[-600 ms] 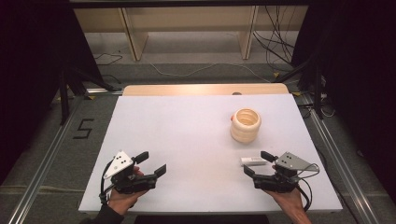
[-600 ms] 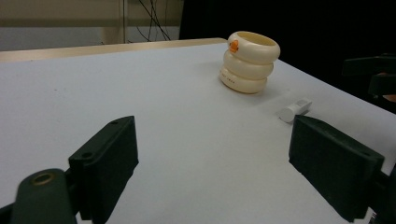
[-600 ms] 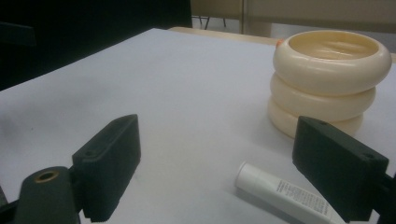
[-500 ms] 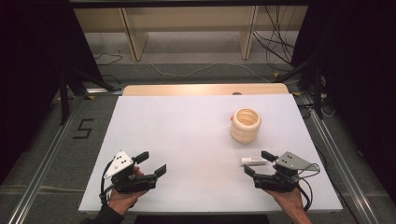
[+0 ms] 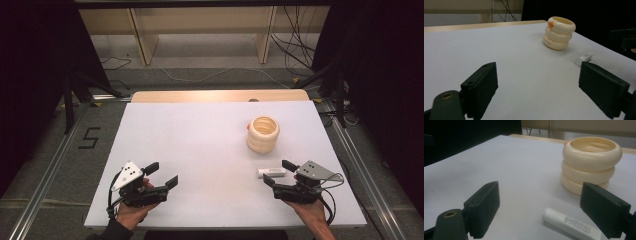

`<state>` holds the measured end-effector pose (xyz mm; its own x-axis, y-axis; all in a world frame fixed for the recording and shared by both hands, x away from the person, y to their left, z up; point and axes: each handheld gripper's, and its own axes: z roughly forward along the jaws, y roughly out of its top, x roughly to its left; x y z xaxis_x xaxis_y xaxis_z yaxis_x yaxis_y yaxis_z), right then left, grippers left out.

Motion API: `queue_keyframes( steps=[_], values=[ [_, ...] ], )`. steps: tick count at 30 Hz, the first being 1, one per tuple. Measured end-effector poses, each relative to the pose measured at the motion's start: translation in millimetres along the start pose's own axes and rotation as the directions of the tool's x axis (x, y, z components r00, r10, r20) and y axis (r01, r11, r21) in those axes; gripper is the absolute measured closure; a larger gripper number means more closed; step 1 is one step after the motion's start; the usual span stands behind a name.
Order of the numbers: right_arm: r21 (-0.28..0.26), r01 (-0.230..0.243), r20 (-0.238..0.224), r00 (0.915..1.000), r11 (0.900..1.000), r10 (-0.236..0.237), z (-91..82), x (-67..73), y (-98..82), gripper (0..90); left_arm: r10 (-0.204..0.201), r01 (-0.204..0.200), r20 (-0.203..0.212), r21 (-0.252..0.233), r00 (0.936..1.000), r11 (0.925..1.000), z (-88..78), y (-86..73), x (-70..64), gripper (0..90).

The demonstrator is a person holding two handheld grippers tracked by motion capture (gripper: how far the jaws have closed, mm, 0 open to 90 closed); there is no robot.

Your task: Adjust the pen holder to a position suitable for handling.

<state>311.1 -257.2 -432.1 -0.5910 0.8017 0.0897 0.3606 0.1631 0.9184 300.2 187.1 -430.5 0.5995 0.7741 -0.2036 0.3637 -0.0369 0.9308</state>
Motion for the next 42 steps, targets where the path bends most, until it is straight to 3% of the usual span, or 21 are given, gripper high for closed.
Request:
queue_keyframes(
  steps=[7,13,20,33,38,42],
  values=[
    [-0.010,0.008,0.021,0.9998,1.000,-0.008,-1.0,-3.6,3.8,17.2,-0.004,0.004,-0.019,0.005,0.9998,1.0000,0.7,1.3,-0.1,14.9],
    [-0.021,0.008,0.047,0.9989,1.000,-0.007,-3.1,-11.2,8.8,20.0,-0.033,0.034,-0.047,0.008,0.9983,0.9994,0.7,3.5,3.7,14.9],
    [-0.008,-0.011,0.100,0.9949,1.000,0.012,-1.2,-30.6,13.5,24.8,-0.036,0.036,-0.060,0.003,0.9976,0.9994,1.5,5.5,4.1,14.9],
    [0.026,-0.040,0.147,0.9885,0.999,0.035,10.2,-54.9,17.9,26.6,-0.037,0.037,-0.073,-0.004,0.9966,0.9993,2.5,7.4,4.5,14.8],
    [0.043,-0.047,0.171,0.9845,0.998,0.039,16.1,-63.7,19.1,30.0,-0.040,0.040,-0.074,-0.003,0.9964,0.9992,2.9,7.3,4.4,14.8],
    [0.046,-0.042,0.190,0.9812,0.998,0.033,19.4,-69.3,19.6,38.7,-0.041,0.041,-0.072,-0.002,0.9965,0.9991,3.1,6.8,4.3,14.9]
  ],
)
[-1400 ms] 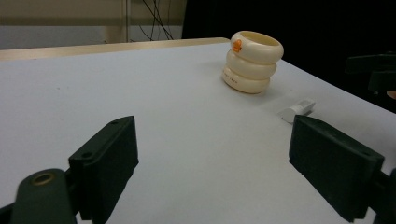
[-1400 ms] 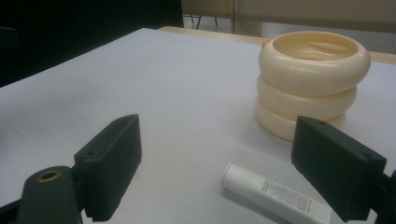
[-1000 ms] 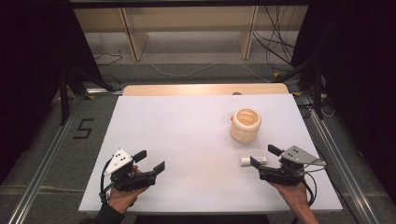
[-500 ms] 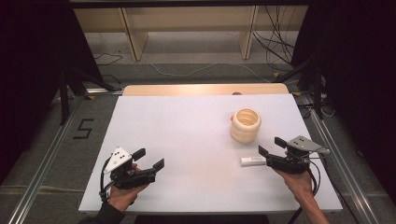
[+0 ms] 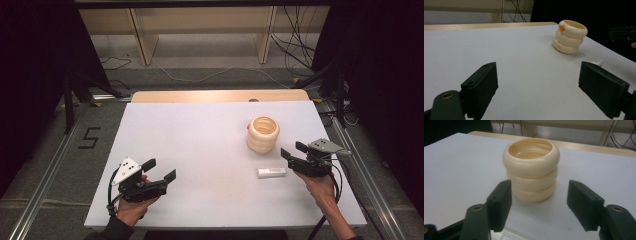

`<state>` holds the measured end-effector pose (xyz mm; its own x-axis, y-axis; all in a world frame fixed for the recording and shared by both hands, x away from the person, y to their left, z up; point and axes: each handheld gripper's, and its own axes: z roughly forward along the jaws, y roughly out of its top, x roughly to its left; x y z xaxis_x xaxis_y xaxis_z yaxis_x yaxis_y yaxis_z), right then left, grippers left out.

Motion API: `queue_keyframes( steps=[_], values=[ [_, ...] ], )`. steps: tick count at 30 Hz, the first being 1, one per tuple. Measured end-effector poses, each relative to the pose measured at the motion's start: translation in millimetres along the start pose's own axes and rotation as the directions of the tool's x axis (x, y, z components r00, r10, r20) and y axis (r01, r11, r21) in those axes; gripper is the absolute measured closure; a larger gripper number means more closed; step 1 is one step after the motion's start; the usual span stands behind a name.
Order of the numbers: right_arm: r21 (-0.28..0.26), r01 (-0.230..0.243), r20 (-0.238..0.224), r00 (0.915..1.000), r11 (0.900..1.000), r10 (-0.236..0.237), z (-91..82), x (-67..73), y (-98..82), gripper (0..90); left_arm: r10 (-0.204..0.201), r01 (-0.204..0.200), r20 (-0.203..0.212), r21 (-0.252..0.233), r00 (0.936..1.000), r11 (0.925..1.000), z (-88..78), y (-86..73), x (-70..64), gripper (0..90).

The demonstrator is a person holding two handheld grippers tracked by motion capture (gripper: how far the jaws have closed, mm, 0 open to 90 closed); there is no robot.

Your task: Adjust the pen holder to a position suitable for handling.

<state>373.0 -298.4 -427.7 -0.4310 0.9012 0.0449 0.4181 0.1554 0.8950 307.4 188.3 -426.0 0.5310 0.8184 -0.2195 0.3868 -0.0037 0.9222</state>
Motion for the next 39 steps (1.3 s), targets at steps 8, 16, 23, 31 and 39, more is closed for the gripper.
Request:
queue_keyframes(
  steps=[8,16,23,31,39],
  values=[
    [0.033,-0.026,0.045,0.9987,0.999,0.025,17.5,-15.9,-0.6,58.3,-0.002,0.002,0.000,-0.007,1.0000,1.0000,-0.4,-0.4,-0.2,14.9],
    [0.057,-0.065,0.055,0.9965,0.996,0.062,36.2,-30.0,-0.9,67.5,0.001,-0.001,0.005,-0.019,1.0000,0.9998,-1.2,-0.9,-0.1,14.8],
    [0.063,-0.069,0.070,0.9954,0.996,0.065,48.1,-36.6,1.7,78.5,0.014,-0.014,0.009,-0.021,0.9999,0.9997,-1.2,-2.0,-0.4,14.9],
    [0.085,-0.084,0.080,0.9938,0.993,0.077,61.0,-42.0,1.2,87.7,0.014,-0.013,0.012,-0.032,0.9998,0.9994,-2.3,-2.1,-0.2,14.8],
    [0.088,-0.087,0.078,0.9937,0.992,0.080,71.7,-46.1,4.1,90.0,0.017,-0.017,0.012,-0.031,0.9998,0.9994,-2.1,-3.0,-0.3,14.9]
  ],
)
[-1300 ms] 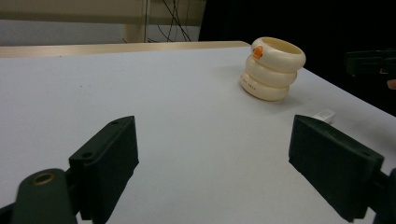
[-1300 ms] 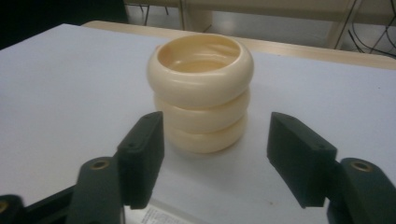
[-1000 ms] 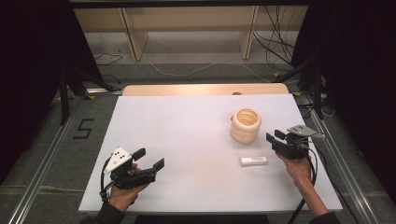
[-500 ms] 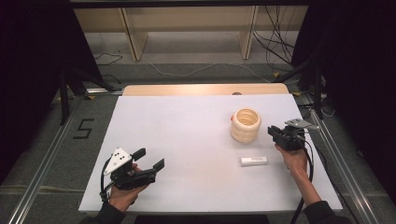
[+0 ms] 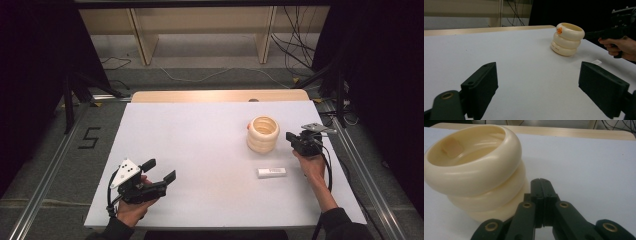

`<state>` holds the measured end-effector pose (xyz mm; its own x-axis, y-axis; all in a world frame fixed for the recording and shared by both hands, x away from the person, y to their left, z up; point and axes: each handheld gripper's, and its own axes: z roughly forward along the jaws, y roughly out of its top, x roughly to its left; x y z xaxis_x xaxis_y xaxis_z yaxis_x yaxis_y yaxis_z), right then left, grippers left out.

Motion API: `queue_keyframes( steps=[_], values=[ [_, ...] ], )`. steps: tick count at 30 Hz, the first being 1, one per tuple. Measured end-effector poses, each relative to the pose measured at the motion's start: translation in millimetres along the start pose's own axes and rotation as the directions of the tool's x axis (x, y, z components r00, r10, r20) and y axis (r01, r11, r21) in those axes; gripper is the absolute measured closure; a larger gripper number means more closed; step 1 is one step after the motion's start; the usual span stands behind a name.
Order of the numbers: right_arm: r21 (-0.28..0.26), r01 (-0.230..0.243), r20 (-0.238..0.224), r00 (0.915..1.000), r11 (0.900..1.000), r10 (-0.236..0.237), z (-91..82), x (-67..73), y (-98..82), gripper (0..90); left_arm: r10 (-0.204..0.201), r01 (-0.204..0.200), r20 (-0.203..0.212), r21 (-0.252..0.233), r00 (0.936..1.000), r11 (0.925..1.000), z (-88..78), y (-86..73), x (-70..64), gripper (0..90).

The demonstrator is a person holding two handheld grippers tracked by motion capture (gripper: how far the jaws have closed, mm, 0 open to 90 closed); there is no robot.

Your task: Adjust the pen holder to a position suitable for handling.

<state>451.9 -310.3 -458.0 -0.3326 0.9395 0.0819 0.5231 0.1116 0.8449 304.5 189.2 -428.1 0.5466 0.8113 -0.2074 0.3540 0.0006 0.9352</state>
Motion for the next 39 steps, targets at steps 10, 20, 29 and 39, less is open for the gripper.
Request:
queue_keyframes(
  steps=[10,20,29,39],
  values=[
    [0.020,0.003,0.003,1.0000,1.000,-0.003,17.2,1.5,4.1,90.0,0.006,-0.006,0.004,-0.009,1.0000,0.9999,-0.2,-0.7,-0.7,14.9],
    [0.050,0.009,-0.001,1.0000,0.999,-0.009,32.3,4.0,4.4,90.0,0.011,-0.011,0.003,-0.020,0.9999,0.9997,-0.7,-1.2,-0.3,14.9],
    [0.058,0.008,-0.012,0.9999,0.998,-0.007,38.4,4.9,3.8,90.0,0.009,-0.008,0.006,-0.026,0.9999,0.9996,-0.8,-1.4,0.6,14.9],
    [0.064,0.016,-0.030,0.9994,0.998,-0.014,42.5,8.6,3.4,90.0,0.010,-0.010,0.004,-0.023,0.9999,0.9997,0.0,-1.9,0.2,14.9]
  ],
)
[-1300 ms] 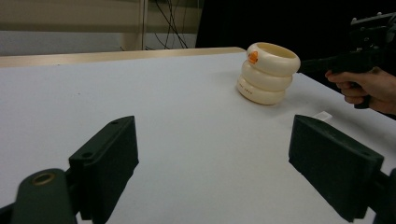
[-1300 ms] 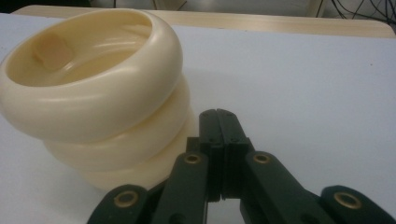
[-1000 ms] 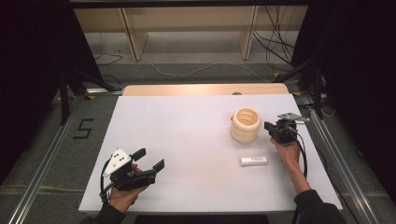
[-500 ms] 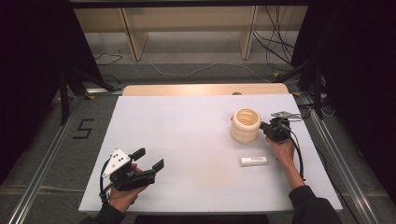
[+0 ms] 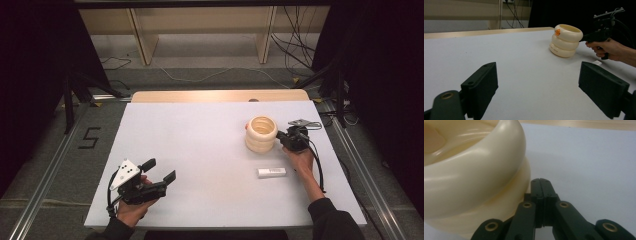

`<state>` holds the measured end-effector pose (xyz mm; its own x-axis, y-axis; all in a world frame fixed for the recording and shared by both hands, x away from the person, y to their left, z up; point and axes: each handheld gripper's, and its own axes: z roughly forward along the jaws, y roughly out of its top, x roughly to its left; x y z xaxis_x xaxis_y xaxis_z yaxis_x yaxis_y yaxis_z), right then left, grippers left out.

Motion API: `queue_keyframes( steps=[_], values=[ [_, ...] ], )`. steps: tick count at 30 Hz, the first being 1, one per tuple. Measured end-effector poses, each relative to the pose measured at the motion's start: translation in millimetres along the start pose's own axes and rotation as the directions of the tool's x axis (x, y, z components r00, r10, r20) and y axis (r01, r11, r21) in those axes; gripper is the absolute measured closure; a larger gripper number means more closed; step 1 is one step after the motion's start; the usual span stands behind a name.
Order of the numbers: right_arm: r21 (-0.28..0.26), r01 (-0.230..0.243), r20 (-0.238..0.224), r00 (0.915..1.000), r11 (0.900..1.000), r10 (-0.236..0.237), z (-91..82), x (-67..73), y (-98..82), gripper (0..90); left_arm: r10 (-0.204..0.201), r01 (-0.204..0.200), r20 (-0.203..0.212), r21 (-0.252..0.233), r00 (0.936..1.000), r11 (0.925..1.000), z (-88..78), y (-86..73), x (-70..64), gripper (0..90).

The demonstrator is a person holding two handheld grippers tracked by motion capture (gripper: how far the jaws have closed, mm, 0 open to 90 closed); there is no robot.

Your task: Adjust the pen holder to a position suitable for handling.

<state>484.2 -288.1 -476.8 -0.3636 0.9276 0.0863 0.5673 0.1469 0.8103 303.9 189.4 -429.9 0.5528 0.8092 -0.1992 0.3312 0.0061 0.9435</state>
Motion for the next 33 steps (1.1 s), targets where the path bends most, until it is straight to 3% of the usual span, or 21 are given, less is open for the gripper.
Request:
queue_keyframes(
  steps=[13,19,27,28,33],
  values=[
    [0.012,0.051,-0.035,0.9981,0.999,-0.050,10.0,19.9,5.7,90.0,0.004,-0.004,-0.002,0.001,1.0000,1.0000,-0.1,0.1,-0.2,14.9],
    [0.020,0.099,-0.050,0.9939,0.995,-0.098,15.9,34.1,8.0,90.0,0.006,-0.006,-0.001,0.003,1.0000,1.0000,-0.2,0.1,-0.3,14.9],
    [0.030,0.141,-0.048,0.9891,0.990,-0.139,18.7,41.1,10.7,90.0,0.006,-0.006,0.000,0.004,1.0000,1.0000,-0.4,0.2,-0.3,14.9],
    [0.039,0.168,-0.042,0.9852,0.985,-0.166,18.6,42.2,12.5,90.0,0.006,-0.006,0.000,0.005,1.0000,1.0000,-0.4,0.2,-0.3,14.9],
    [0.043,0.169,-0.044,0.9849,0.985,-0.168,16.3,43.6,16.9,90.0,0.005,-0.005,0.001,0.007,1.0000,1.0000,0.0,-0.1,-0.3,14.9]
  ],
)
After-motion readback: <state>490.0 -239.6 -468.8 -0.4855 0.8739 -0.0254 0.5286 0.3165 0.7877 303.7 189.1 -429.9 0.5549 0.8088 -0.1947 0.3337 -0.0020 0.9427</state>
